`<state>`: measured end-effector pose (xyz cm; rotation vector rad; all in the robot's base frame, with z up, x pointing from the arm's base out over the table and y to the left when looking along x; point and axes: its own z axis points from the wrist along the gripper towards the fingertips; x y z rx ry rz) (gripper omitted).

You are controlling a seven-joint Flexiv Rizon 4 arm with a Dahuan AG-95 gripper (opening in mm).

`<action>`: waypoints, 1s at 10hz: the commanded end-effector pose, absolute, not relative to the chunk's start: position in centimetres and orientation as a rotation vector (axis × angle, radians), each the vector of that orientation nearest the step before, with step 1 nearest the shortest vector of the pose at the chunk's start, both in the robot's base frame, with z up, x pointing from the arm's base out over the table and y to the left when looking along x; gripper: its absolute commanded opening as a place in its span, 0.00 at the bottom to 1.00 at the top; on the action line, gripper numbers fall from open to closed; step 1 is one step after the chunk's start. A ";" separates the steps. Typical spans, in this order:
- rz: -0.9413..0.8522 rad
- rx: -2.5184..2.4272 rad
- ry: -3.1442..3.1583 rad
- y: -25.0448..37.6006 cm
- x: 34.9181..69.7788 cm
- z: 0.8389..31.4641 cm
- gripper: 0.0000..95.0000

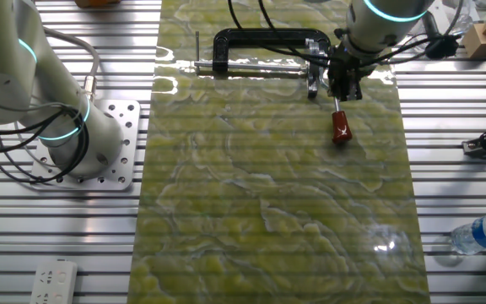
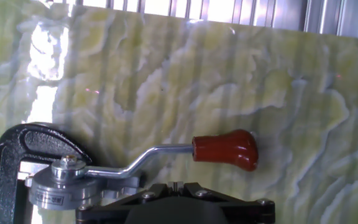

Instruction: Pull up the lever

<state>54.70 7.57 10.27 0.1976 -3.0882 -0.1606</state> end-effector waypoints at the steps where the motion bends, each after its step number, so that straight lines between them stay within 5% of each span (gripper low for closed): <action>1: -0.192 0.168 -3.085 7.6 54.9 10.2 0.00; 6: -0.210 0.194 -3.086 7.6 54.9 10.2 0.00; 10: -0.079 1.207 -2.861 7.6 54.9 10.2 0.00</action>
